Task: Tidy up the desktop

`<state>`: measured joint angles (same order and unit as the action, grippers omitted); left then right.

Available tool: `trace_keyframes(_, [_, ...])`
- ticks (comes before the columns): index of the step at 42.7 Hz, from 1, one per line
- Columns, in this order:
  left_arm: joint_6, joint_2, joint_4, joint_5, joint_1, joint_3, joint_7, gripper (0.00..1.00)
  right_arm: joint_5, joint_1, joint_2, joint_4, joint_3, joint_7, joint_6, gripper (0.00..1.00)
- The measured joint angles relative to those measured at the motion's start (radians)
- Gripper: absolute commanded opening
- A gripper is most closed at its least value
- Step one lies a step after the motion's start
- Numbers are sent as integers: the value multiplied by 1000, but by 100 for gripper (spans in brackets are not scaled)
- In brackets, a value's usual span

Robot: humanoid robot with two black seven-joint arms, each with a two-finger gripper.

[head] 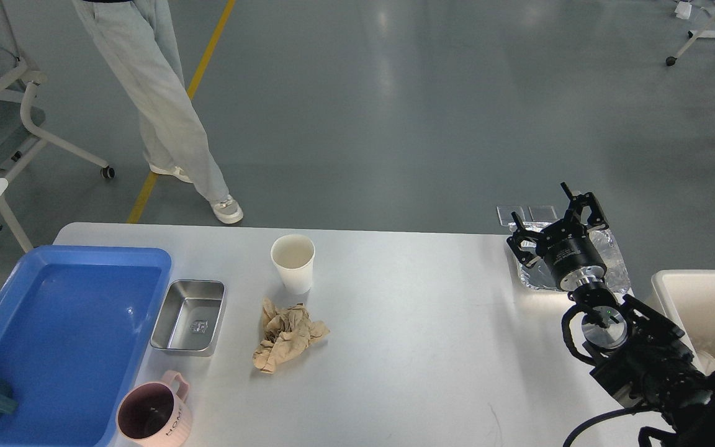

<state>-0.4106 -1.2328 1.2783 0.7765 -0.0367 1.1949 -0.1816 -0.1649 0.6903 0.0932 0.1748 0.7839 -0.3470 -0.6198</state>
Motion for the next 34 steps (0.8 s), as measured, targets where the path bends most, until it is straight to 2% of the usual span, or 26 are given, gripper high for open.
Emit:
trace_keyframes(11, [31, -38, -83, 91, -3, -3, -4, 97, 0, 0, 0, 0, 0, 0, 0, 100])
trace_keyframes(14, [6, -40, -90, 117, 0, -4, -10, 97, 1, 0, 0, 0, 0, 0, 0, 100])
trace_keyframes(20, [-143, -25, -92, 122, 11, 16, -23, 97, 1, 0, 1, -1, 0, 0, 0, 100])
trace_keyframes(23, [-187, -5, -92, 112, 14, 31, -24, 97, 1, 0, 2, -1, 0, 0, 0, 100])
trace_keyframes(28, [-200, 12, -94, 109, 15, 40, -14, 97, 1, 0, 2, -1, 0, 0, 0, 100])
trace_keyframes(34, [-171, 16, -136, 113, 13, 35, 25, 97, 1, 0, 2, -2, 0, 0, 0, 100])
